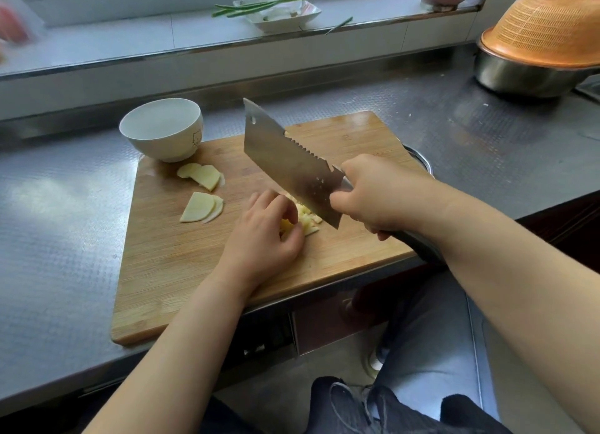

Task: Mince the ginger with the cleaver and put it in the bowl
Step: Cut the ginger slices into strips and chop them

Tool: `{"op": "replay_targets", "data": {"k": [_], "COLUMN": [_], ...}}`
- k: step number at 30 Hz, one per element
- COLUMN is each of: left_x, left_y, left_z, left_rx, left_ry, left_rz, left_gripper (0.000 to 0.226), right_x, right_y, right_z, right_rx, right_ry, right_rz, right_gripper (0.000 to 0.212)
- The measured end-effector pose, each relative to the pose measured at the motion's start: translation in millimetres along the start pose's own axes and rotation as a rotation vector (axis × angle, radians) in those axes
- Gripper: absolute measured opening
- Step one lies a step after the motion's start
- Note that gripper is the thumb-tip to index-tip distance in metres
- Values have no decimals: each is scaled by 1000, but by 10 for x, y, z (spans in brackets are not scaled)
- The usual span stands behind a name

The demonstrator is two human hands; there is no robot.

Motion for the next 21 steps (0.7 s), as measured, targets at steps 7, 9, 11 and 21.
{"op": "replay_targets", "data": {"k": [7,9,11,21], "left_x": [-43,-46,-50,-57], "left_y": [6,10,13,-16], "left_z": [-10,-9,-9,-3], "left_rx": [-14,-16,-22,-3], "left_ry": [56,67,71,90], "left_rz": [10,2,4,17], "left_gripper": [10,14,15,17], "right_x": [-91,-126,-148,-338], "right_y": [-39,-16,30,28], "right_z": [49,57,83,-60], "right_rx": [-49,-69,-87,-96], "right_ry": [-155,-157,-151,-218], "right_rz": [1,35,67,-98], "right_gripper": [12,12,11,27]}}
Point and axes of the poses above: each hand's wrist, its own y-axis towards the middle knuckle, its own x-axis out of the back of the hand, z = x × y, the point moved 8 cm from there along y, towards the middle knuckle, and after that the axes turned 14 degrees about -x, right-handed, at the moved point
